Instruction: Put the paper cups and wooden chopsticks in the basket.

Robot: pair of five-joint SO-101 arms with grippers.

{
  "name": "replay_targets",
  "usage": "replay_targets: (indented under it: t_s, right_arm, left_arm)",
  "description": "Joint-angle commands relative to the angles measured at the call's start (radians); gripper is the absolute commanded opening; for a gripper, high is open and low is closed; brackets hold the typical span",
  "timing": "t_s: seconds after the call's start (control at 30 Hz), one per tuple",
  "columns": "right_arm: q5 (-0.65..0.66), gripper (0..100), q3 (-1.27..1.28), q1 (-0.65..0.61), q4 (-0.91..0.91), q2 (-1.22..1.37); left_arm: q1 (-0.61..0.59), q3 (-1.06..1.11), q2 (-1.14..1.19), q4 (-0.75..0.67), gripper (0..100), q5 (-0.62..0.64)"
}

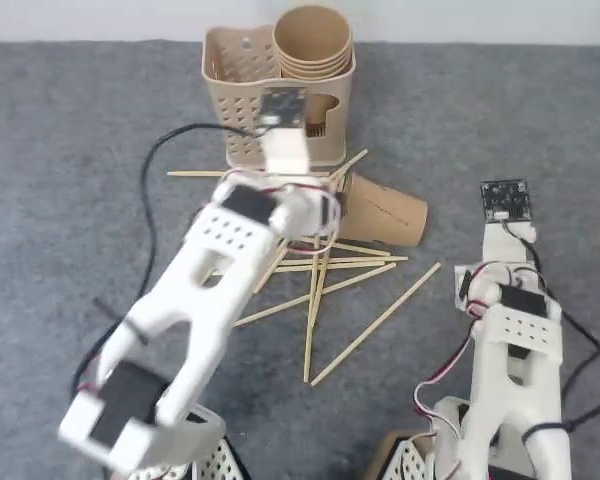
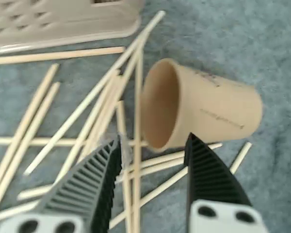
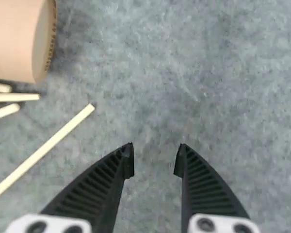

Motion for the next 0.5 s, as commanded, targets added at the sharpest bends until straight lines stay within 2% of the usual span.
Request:
replay_targets:
  t_s: [0.0,0.13,0.3,0.47]
  right_arm:
    - [-0.008,15.4,0.000,0.016,-0.048,-0.042]
    - [-0.006,15.4,0.002,0.018,-0.048,-0.042]
    - [-0.006,15.4,0.003,0.018,-0.047,-0.042]
    - [-0.006,15.4,0.003,0.018,-0.047,-0.042]
  left_arm:
    - [0.064,-0.150,0.077,-0.017,20,0.020]
    - [0.106,-0.240,0.181,-0.025,20,0.020]
    - [0.101,-0.338,0.334,-0.028,20,0.021]
    - [0.106,-0.384,0.379,-0.012,19,0.023]
